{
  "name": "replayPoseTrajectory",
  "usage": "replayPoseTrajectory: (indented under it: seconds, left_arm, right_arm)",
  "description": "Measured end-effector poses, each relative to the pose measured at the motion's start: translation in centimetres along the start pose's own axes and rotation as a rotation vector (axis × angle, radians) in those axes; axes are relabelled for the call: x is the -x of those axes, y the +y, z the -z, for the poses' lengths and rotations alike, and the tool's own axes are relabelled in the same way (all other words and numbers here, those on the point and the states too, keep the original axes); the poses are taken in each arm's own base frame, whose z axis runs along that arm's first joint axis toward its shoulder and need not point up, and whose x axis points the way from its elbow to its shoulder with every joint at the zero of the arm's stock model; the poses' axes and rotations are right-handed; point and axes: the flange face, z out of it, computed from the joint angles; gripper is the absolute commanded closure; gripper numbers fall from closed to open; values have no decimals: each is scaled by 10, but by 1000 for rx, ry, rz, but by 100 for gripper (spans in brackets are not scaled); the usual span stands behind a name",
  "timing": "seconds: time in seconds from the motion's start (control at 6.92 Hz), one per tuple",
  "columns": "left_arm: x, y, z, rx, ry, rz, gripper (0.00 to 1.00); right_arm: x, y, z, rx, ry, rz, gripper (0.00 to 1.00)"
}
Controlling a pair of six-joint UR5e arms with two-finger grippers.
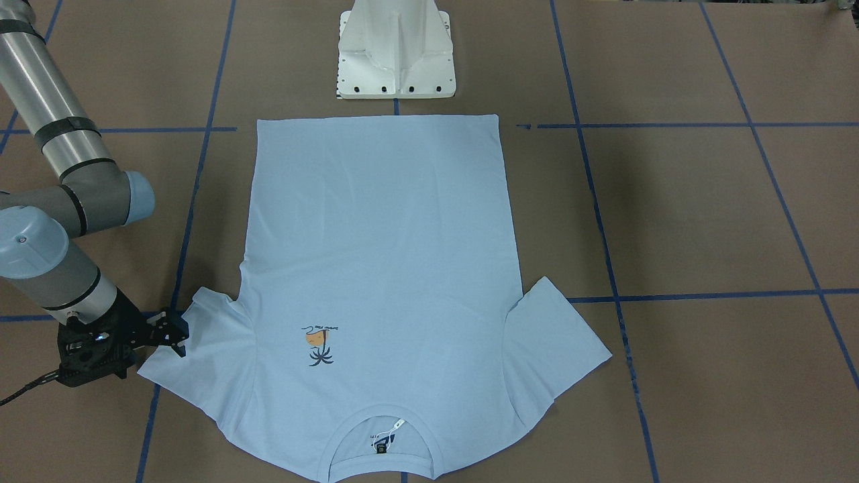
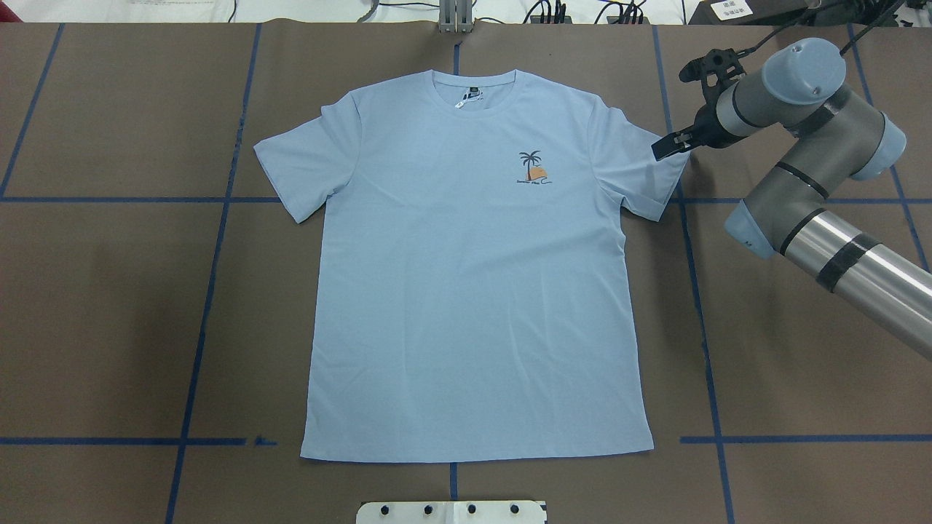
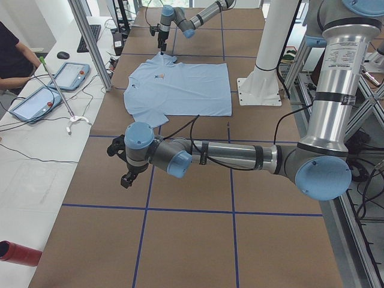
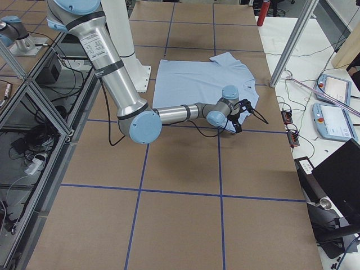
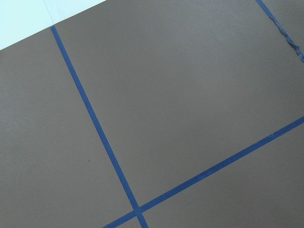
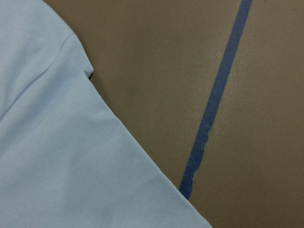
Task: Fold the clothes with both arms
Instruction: 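Grasp the sleeve with the right gripper and lift it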
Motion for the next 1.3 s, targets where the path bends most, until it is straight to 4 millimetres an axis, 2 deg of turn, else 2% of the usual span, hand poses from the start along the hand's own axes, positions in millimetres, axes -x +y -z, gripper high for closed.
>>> replayPoseTrajectory:
  seconds: [0.14, 0.29, 0.43, 0.58, 0.72, 0.87, 1.3]
  left_arm:
    - [-1, -1, 1, -2, 0, -3, 0]
    - [-1, -2, 1, -4, 0, -4, 0]
    - [-2, -3, 2, -5, 0, -6, 0]
    - [-2, -3, 2, -6, 1, -6, 0]
    - [-2, -4, 2, -6, 2, -6, 0]
    - [-2, -4, 2, -6, 2, -5, 0]
    - [-1, -4, 1, -4, 3, -1, 0]
  right_arm:
    - [-4, 1, -3, 6, 6, -13, 11]
    - [-9, 2, -5, 10, 11, -21, 28]
    - [-12, 4, -6, 14, 15, -27, 56]
    - [-14, 4, -7, 18, 15, -31, 77]
    - [-14, 5, -7, 22, 11, -33, 94]
    - [-13, 5, -7, 25, 7, -34, 100]
    - [-2, -3, 1, 9, -13, -25, 100]
